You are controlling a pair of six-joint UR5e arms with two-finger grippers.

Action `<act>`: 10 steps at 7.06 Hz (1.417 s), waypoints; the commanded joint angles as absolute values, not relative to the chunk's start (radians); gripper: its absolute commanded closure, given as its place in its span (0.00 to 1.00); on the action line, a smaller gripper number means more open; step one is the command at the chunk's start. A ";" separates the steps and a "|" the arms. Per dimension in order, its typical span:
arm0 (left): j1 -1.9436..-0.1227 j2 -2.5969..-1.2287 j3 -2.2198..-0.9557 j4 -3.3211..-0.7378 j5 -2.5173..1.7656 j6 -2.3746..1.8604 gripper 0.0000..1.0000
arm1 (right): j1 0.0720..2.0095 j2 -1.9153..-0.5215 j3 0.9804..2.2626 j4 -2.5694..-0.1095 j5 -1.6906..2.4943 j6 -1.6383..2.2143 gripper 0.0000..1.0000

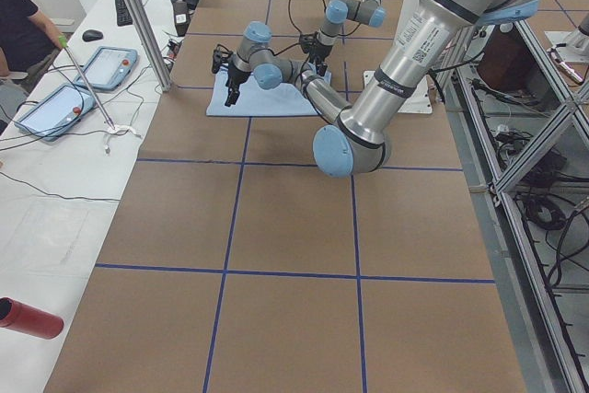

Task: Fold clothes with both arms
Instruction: 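Release the shirt with the left gripper while the right gripper moves to its near edge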

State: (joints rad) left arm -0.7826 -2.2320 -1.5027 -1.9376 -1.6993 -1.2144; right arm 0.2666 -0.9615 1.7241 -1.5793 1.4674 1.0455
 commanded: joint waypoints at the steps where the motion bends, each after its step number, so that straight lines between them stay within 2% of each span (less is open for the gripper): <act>1: -0.781 -2.229 -1.505 -1.944 -1.707 -1.215 0.00 | 0.261 -0.953 1.694 -1.621 1.459 0.994 0.02; 7: -0.781 -2.214 -1.497 -1.953 -1.718 -1.215 0.00 | 0.275 -0.972 1.775 -1.696 1.502 0.962 0.04; 9: -0.781 -2.214 -1.497 -1.953 -1.718 -1.215 0.00 | 0.275 -0.991 1.833 -1.771 1.517 0.963 0.34; 10: -0.779 -2.214 -1.497 -1.953 -1.718 -1.216 0.00 | 0.273 -0.991 1.842 -1.779 1.522 0.963 0.40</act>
